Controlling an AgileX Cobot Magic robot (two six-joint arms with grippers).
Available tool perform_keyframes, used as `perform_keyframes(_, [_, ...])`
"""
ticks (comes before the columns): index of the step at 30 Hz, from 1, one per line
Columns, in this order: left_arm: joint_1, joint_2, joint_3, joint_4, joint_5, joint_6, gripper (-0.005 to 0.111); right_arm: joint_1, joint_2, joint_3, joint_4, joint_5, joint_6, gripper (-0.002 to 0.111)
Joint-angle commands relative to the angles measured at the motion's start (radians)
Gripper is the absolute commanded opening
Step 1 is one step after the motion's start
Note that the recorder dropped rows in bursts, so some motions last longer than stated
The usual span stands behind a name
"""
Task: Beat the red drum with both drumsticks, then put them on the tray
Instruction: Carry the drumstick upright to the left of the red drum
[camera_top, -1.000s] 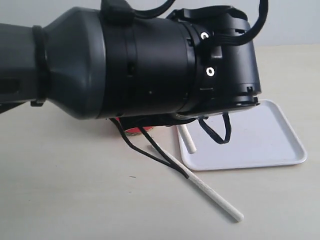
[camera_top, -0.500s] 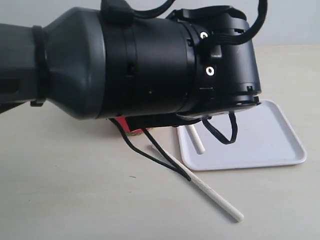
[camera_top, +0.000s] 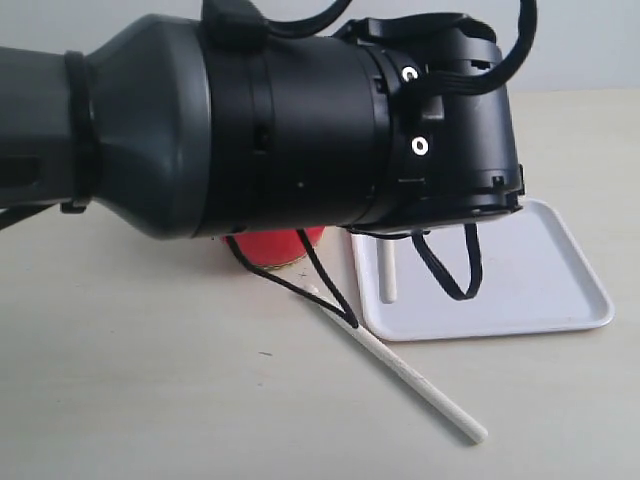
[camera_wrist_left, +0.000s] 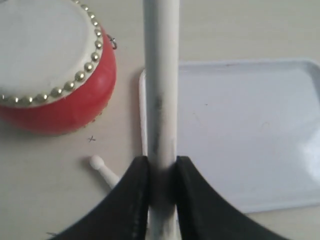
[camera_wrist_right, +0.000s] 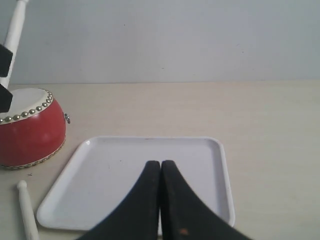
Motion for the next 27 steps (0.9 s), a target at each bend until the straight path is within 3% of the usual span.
perform_keyframes(1, [0.0, -0.003, 0.002, 0.02, -0.013, 0.25, 0.0, -0.002, -0.005, 0.004, 0.001, -0.006, -0.009, 0.0])
perform_keyframes(13, [0.0, -0.003, 0.002, 0.012, -0.111, 0.888, 0.0, -0.002, -0.005, 0.004, 0.001, -0.006, -0.009, 0.0])
perform_keyframes(24, [0.0, -0.003, 0.002, 0.071, -0.193, 0.926, 0.0, -0.002, -0.005, 0.004, 0.001, -0.006, -0.009, 0.0])
perform_keyframes(27, [0.011, -0.008, 0.002, -0.046, -0.275, 0.999, 0.0, -0.002, -0.005, 0.004, 0.001, -0.006, -0.009, 0.0])
